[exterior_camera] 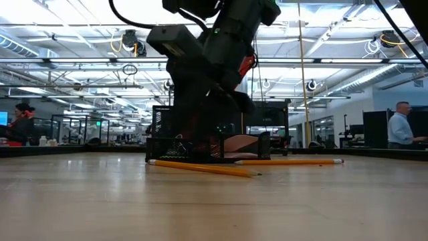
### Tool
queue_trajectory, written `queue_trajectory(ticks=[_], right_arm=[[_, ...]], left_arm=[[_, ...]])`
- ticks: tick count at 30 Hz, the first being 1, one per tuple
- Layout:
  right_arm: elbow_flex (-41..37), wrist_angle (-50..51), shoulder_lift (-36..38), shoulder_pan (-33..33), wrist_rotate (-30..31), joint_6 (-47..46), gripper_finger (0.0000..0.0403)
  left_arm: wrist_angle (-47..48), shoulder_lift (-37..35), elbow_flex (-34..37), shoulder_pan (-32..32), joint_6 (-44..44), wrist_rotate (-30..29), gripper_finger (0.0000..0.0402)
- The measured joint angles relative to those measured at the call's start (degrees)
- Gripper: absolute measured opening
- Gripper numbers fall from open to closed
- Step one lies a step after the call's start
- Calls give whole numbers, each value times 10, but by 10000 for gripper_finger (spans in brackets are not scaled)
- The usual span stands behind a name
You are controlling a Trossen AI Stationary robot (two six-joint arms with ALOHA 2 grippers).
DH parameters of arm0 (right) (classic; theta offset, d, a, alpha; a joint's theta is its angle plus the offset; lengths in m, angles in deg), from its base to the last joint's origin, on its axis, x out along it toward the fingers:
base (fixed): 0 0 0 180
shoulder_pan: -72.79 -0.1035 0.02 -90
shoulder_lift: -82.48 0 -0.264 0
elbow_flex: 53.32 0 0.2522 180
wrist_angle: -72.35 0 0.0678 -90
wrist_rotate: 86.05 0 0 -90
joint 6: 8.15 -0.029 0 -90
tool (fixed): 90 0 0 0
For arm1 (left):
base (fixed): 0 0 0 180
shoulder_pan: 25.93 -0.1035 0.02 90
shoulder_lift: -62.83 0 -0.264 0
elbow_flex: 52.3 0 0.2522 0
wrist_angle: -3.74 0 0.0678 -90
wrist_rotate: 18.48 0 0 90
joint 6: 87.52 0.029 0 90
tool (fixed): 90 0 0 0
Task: Pick and place office supplies into organizer
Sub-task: Put the bottom yellow pencil into the desk organizer
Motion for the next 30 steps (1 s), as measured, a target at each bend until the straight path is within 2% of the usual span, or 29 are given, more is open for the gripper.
queue_trajectory(ticks=[9, 13, 18, 27, 30], right_arm=[[0, 22, 0, -15, 17, 2, 164], [-1, 1, -21, -14, 29, 9, 164], [1, -23, -50, -3, 13, 9, 164], [2, 4, -55, 1, 14, 33, 163], [1, 26, -57, -4, 19, 42, 152]], left_arm=[[3, 0, 0, 0, -6, 0, 93], [3, 0, 0, 0, -6, 0, 93], [3, 0, 0, 0, -6, 0, 93], [9, 1, 0, 0, -3, -1, 93], [9, 1, 0, 0, -2, -1, 93]])
